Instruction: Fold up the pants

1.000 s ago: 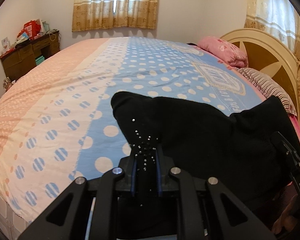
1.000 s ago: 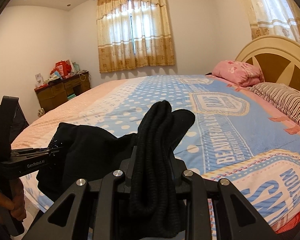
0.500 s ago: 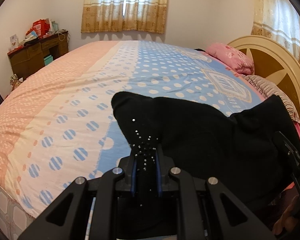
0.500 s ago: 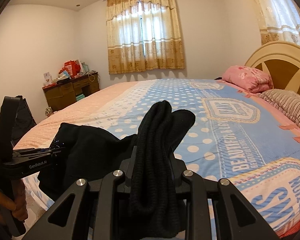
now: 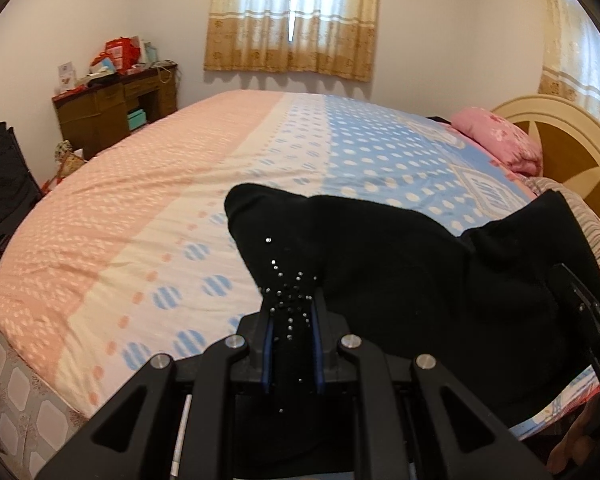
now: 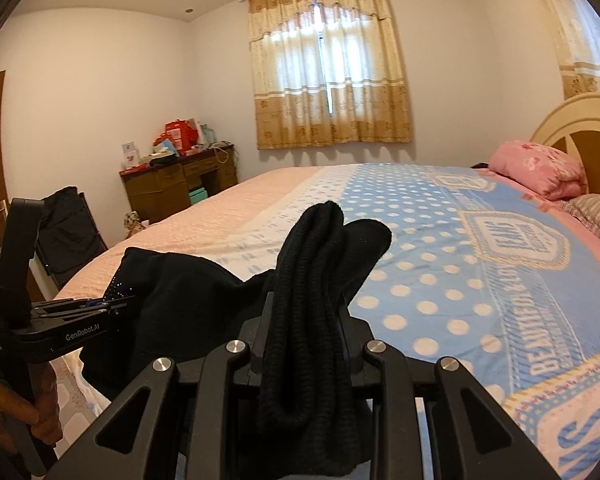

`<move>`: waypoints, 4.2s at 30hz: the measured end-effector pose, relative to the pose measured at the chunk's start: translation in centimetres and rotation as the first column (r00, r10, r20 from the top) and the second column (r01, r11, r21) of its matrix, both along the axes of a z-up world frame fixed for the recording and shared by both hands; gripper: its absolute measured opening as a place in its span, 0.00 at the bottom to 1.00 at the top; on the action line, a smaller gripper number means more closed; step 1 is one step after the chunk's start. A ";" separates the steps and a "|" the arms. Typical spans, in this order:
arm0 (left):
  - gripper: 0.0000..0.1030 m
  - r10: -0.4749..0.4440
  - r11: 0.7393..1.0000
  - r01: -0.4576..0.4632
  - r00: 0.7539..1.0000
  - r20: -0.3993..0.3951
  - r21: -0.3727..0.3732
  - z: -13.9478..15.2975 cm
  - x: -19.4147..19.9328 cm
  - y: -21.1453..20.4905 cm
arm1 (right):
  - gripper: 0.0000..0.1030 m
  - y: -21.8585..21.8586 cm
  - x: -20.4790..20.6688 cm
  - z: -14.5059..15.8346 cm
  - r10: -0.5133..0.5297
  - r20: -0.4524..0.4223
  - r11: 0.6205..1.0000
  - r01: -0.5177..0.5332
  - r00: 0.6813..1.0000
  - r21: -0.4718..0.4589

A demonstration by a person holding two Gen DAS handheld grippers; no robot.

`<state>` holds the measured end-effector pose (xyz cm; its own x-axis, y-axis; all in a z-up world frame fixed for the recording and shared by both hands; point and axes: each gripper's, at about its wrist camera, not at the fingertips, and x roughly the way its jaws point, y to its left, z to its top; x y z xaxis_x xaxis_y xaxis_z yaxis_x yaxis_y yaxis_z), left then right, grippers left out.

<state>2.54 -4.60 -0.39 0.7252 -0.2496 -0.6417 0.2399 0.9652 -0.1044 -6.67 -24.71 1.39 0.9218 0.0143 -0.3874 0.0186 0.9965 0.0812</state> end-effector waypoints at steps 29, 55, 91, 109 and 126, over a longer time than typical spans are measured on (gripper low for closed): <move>0.15 0.161 0.986 -0.163 0.986 0.034 0.032 1.0 6.4 6.0 | 0.25 4.6 11.0 0.0 0.145 -0.006 0.987 -0.144 0.989 0.076; 0.15 0.342 0.932 -0.341 0.940 0.017 0.125 -1.4 12.9 11.4 | 0.25 10.8 24.2 -5.7 0.279 -0.121 0.947 -0.251 0.953 0.201; 0.93 0.546 0.821 -0.514 0.834 -0.077 0.248 -6.4 11.4 16.3 | 0.43 12.9 22.9 -8.9 0.226 -0.222 0.974 -0.226 0.948 0.024; 0.93 0.514 0.845 -0.496 0.857 -0.044 0.201 -4.9 7.2 16.0 | 0.50 11.7 15.0 -7.1 0.181 -0.266 0.979 -0.149 0.947 0.136; 1.00 0.451 0.881 -0.464 0.882 0.135 0.093 0.3 0.2 12.3 | 0.67 11.9 4.9 0.8 0.093 0.007 0.993 -0.093 0.996 0.073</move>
<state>2.70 7.73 -0.05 0.8050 0.1999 -0.5586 -0.2282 0.9734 0.0194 -1.78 -12.82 2.21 0.9166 0.1281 -0.3786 -0.0743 0.9853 0.1536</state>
